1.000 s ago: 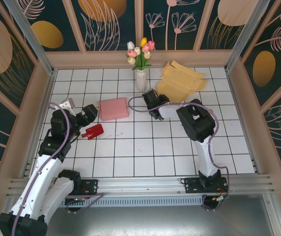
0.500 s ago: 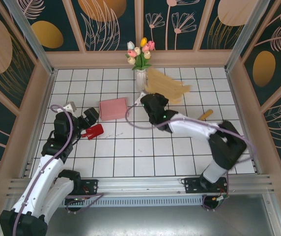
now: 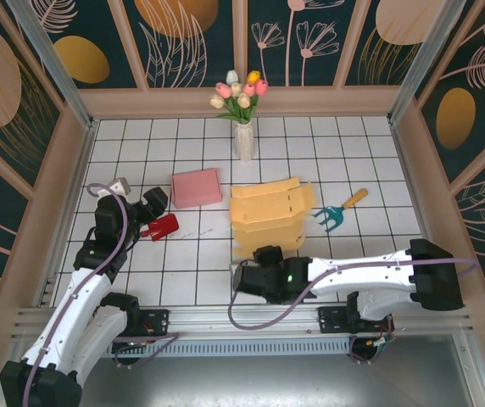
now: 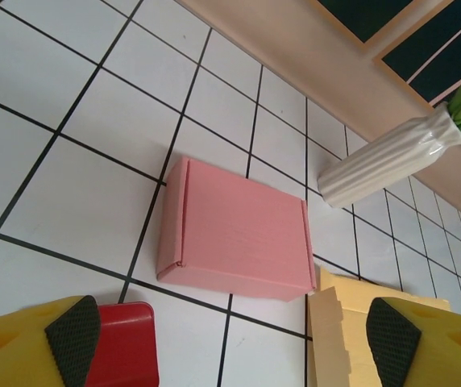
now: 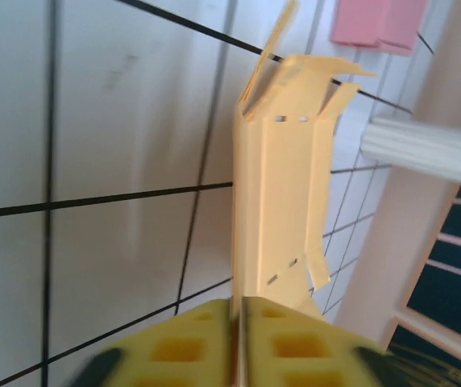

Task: Fold the paper box

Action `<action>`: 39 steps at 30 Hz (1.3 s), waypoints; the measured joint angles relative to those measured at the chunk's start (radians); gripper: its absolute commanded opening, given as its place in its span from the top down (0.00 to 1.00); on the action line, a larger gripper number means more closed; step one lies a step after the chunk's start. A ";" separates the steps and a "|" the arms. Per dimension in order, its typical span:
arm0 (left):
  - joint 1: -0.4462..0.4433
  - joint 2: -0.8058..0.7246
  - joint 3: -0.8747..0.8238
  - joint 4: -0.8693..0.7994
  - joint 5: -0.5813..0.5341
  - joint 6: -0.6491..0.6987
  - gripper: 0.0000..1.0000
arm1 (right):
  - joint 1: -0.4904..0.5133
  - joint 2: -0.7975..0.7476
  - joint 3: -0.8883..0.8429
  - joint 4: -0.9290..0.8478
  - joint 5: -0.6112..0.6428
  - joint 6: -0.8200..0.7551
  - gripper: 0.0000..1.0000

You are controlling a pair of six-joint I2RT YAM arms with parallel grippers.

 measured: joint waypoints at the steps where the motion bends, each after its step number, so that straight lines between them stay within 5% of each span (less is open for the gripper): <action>1: 0.000 0.007 -0.002 0.005 0.003 0.000 0.13 | 0.008 0.008 -0.001 -0.014 -0.003 0.019 0.58; 4: 0.000 0.046 -0.005 0.014 0.020 0.000 0.15 | 0.004 0.014 0.000 -0.032 -0.007 0.070 0.39; 11: -0.026 0.074 -0.015 0.018 0.038 -0.018 0.18 | -0.018 -0.136 0.061 0.018 0.029 0.085 0.27; 16: -0.209 0.100 -0.014 0.037 -0.020 -0.053 0.18 | -0.046 -0.317 0.103 0.200 0.073 0.115 0.19; 20: -0.354 0.196 0.003 0.062 -0.084 -0.074 0.17 | -0.126 -0.444 0.077 0.347 0.070 0.256 0.19; 27: -0.541 0.489 0.061 0.150 -0.175 -0.103 0.14 | -0.473 -0.539 -0.116 0.451 -0.020 0.723 0.20; 33: -0.562 0.711 0.167 0.186 -0.231 -0.106 0.15 | -0.578 -0.542 -0.371 0.540 -0.146 0.895 0.20; 39: -0.562 0.841 0.284 0.195 -0.253 -0.106 0.16 | -0.610 -0.542 -0.433 0.623 -0.223 0.927 0.20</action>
